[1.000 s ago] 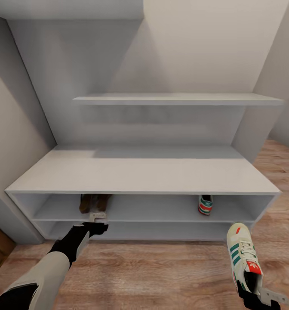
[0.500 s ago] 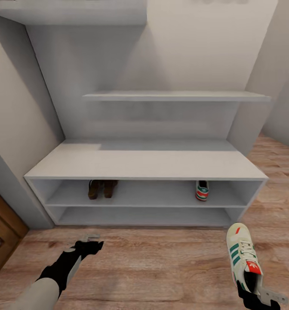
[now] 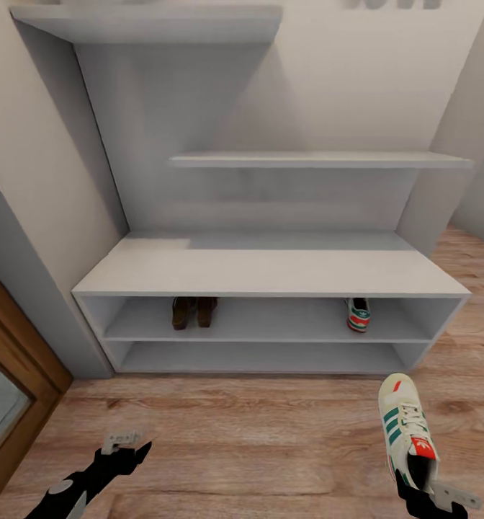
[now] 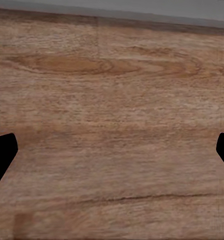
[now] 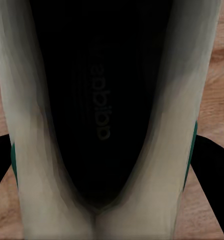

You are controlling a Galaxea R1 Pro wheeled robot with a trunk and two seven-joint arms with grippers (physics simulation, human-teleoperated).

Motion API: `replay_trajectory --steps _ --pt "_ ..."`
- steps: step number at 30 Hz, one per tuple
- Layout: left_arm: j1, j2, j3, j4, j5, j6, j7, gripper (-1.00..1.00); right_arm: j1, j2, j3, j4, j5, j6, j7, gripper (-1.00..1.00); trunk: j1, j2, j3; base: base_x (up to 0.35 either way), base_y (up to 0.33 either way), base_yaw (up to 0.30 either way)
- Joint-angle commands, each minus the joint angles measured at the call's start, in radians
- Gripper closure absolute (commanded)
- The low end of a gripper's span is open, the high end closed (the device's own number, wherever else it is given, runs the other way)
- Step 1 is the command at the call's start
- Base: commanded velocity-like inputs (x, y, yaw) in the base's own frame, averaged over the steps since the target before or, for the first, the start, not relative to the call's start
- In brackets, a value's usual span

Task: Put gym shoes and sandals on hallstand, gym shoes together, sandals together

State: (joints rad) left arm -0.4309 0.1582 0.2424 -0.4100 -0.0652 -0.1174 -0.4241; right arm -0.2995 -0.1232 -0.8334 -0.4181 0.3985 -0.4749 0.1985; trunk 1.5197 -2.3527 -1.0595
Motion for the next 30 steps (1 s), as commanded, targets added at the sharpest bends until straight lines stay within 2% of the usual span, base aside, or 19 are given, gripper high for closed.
replay_trajectory --steps 1,4,12,14,15,17,21,26,30 --pt "0.025 0.009 0.009 0.003 0.0 -0.047 -0.021 -1.0 -0.001 0.0 -0.009 0.0 0.003 -0.004 0.009 1.0 0.0 0.0 -0.001 -0.002 0.302 0.0" --pt "0.061 0.02 0.01 0.007 0.005 -0.105 -0.032 -1.0 -0.001 0.001 -0.008 -0.001 0.003 -0.004 0.009 1.0 0.0 0.0 -0.001 -0.001 0.304 0.0" --pt "0.079 0.023 0.007 0.011 0.007 -0.132 -0.037 -1.0 -0.001 0.008 -0.003 0.011 0.007 0.002 0.009 1.0 0.0 0.0 -0.001 0.0 0.308 0.0" --pt "0.09 0.023 0.006 0.011 0.005 -0.139 -0.037 -1.0 -0.001 0.01 0.022 0.02 0.01 0.016 0.008 1.0 0.0 0.0 -0.001 0.0 0.309 0.0" --pt "0.101 0.022 0.004 0.011 0.001 -0.163 -0.037 -1.0 -0.002 0.011 0.066 0.02 0.017 0.06 0.006 1.0 0.0 0.0 -0.001 0.0 0.223 0.0" --pt "0.105 0.021 0.003 0.012 0.0 -0.18 -0.038 -1.0 -0.004 0.011 0.087 0.02 0.019 0.096 0.005 1.0 0.0 0.0 -0.001 0.0 0.161 0.0" --pt "0.119 0.018 0.0 0.023 -0.002 -0.214 -0.037 -1.0 -0.034 0.01 0.13 0.002 0.022 0.235 0.003 1.0 0.0 0.0 -0.001 0.0 0.065 0.0" --pt "0.129 0.013 -0.001 0.035 -0.005 -0.225 -0.036 -1.0 -0.101 0.01 0.146 -0.075 0.022 0.384 0.003 1.0 0.0 0.0 -0.001 0.0 0.017 0.0" --pt "0.131 0.011 -0.001 0.038 -0.005 -0.227 -0.036 -1.0 -0.141 0.01 0.15 -0.12 0.023 0.471 0.003 1.0 0.0 0.0 -0.001 0.0 0.004 0.0"
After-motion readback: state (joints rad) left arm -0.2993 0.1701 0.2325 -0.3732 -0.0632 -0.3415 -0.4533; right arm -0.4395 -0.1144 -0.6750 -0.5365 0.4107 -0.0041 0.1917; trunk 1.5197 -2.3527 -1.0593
